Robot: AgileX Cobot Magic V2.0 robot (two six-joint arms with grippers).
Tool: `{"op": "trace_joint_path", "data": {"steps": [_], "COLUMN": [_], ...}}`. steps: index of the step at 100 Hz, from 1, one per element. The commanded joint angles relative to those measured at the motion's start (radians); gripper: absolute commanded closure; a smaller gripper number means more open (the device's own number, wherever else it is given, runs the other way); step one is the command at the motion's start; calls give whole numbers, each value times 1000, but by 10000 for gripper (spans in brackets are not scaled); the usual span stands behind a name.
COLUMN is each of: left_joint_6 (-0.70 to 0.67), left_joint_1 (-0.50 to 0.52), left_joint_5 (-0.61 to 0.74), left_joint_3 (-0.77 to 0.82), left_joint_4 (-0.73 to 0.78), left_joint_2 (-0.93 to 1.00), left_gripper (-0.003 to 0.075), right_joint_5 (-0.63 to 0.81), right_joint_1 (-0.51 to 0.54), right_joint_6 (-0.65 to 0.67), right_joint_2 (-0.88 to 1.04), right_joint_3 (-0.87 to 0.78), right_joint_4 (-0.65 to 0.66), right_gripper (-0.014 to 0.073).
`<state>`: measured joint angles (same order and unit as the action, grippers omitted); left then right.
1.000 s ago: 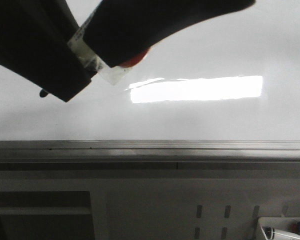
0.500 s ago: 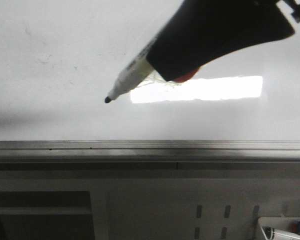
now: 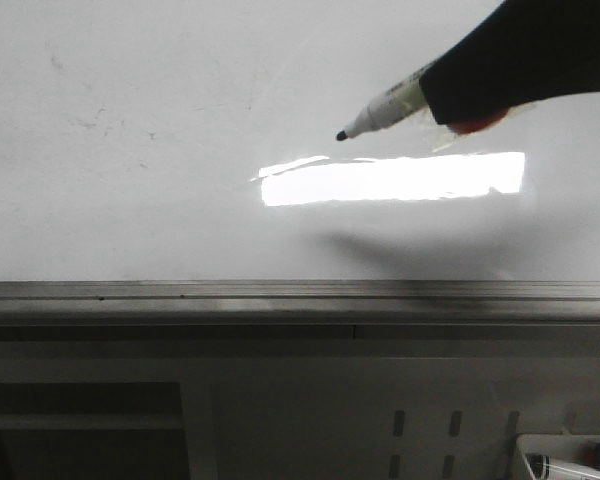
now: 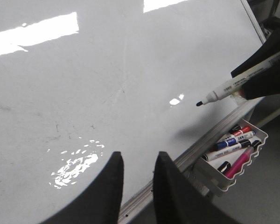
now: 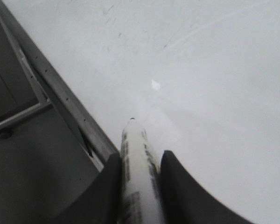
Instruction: Write number 4 on whiteboard
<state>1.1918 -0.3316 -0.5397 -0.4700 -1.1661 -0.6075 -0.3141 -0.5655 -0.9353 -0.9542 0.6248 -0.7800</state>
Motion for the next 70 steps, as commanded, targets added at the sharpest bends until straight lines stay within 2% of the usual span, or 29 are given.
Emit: {"op": "trace_joint_path", "data": {"steps": [1,12,70], "left_joint_6": [-3,-3,-3], "left_joint_1": [2,2,2], "left_joint_5": [37,32,-30], "left_joint_3": [-24,-24,-24], "left_joint_4": [-69,-79,-104], "left_joint_2": [11,11,11], "left_gripper": [664,740,741], "right_joint_5": [121,172,314], "right_joint_1": [7,7,13], "right_joint_6": [0,0,0], "right_joint_2": [14,14,-128], "right_joint_3": [33,53,110], "right_joint_4": [-48,-48,-44], "right_gripper": [648,648,648]}}
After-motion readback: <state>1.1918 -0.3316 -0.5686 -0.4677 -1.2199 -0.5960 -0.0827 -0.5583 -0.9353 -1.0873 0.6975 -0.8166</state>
